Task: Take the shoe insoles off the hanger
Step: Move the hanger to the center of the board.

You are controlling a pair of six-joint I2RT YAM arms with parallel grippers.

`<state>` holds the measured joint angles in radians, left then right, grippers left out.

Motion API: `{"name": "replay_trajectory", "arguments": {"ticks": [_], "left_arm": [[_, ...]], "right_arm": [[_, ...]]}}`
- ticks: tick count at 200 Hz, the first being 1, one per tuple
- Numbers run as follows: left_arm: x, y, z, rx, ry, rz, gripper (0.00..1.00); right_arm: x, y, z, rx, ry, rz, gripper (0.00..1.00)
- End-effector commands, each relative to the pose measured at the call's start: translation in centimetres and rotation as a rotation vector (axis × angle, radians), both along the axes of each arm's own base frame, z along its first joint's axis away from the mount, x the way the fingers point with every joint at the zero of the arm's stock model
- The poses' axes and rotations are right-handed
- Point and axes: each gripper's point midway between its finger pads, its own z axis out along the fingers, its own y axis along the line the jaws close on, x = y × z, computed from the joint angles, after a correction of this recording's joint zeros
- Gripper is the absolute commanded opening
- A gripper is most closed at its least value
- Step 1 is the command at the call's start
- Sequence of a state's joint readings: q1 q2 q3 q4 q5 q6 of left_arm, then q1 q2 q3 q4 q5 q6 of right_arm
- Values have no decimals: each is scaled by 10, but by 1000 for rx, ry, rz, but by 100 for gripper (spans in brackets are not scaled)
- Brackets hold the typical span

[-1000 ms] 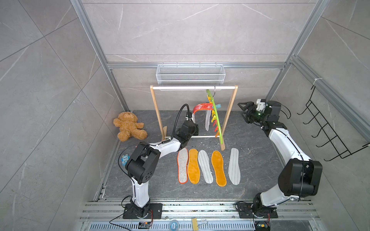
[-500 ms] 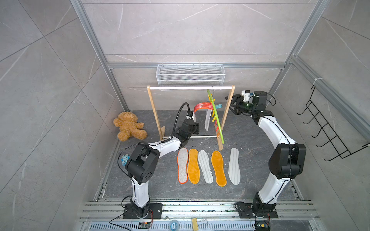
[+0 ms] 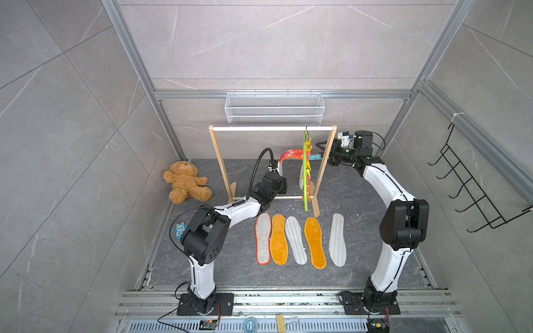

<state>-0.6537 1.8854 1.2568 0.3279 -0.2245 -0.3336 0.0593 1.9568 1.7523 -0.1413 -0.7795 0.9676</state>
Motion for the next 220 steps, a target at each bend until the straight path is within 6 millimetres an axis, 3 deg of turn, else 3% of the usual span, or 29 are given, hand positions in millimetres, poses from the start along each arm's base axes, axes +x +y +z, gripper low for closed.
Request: {"name": "replay_trajectory", "arguments": {"ticks": [1, 107, 220], "left_arm": [[4, -4, 37, -67, -69, -7, 0], [-1, 7, 34, -82, -65, 30, 0], [-5, 9, 39, -95, -66, 30, 0]], "right_arm": [[-4, 8, 1, -6, -2, 46, 61], [-20, -2, 10, 19, -15, 60, 61], [-35, 9, 22, 47, -34, 175, 56]]}}
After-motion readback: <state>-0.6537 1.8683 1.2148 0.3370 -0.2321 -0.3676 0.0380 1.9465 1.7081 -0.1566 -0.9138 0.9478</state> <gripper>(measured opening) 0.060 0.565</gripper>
